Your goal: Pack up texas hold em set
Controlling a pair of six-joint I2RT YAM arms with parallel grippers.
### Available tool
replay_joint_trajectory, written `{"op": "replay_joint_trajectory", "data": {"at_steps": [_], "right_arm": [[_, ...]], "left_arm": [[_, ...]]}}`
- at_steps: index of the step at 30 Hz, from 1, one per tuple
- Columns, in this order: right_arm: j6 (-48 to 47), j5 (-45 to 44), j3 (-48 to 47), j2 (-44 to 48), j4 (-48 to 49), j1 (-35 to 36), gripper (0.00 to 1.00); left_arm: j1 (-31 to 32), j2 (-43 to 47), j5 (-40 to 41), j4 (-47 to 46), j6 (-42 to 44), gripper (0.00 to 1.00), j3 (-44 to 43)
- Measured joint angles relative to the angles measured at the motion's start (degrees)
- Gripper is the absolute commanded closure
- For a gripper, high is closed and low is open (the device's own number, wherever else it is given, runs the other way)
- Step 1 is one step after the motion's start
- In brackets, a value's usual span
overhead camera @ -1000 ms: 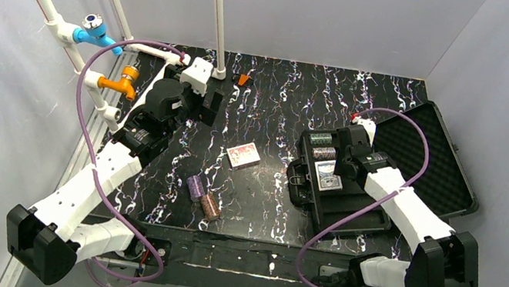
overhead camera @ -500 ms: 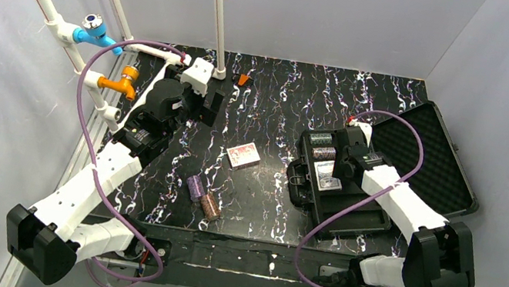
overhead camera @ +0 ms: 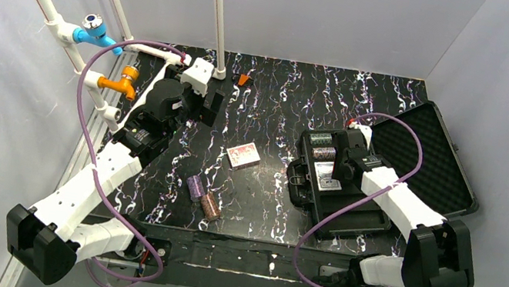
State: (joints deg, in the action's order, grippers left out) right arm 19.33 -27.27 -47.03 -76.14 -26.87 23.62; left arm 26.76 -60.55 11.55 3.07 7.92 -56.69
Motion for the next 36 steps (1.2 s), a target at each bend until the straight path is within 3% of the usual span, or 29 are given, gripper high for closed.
{"op": "replay_joint_trajectory", "data": {"at_steps": [13, 27, 36], "right_arm": [[-0.3, -1.5, -1.8, 0.0, -2.9, -0.1, 0.37], [-0.4, 3.1, -4.9, 3.3, -3.5, 0.5, 0.47], [0.8, 8.7, -1.1, 3.1, -1.5, 0.5, 0.5]], "left_arm": [[0.1, -0.2, 0.0, 0.0, 0.0, 0.01, 0.0], [0.1, -0.4, 0.0, 0.0, 0.2, 0.01, 0.0], [0.1, -0.5, 0.0, 0.0, 0.2, 0.01, 0.0]]}}
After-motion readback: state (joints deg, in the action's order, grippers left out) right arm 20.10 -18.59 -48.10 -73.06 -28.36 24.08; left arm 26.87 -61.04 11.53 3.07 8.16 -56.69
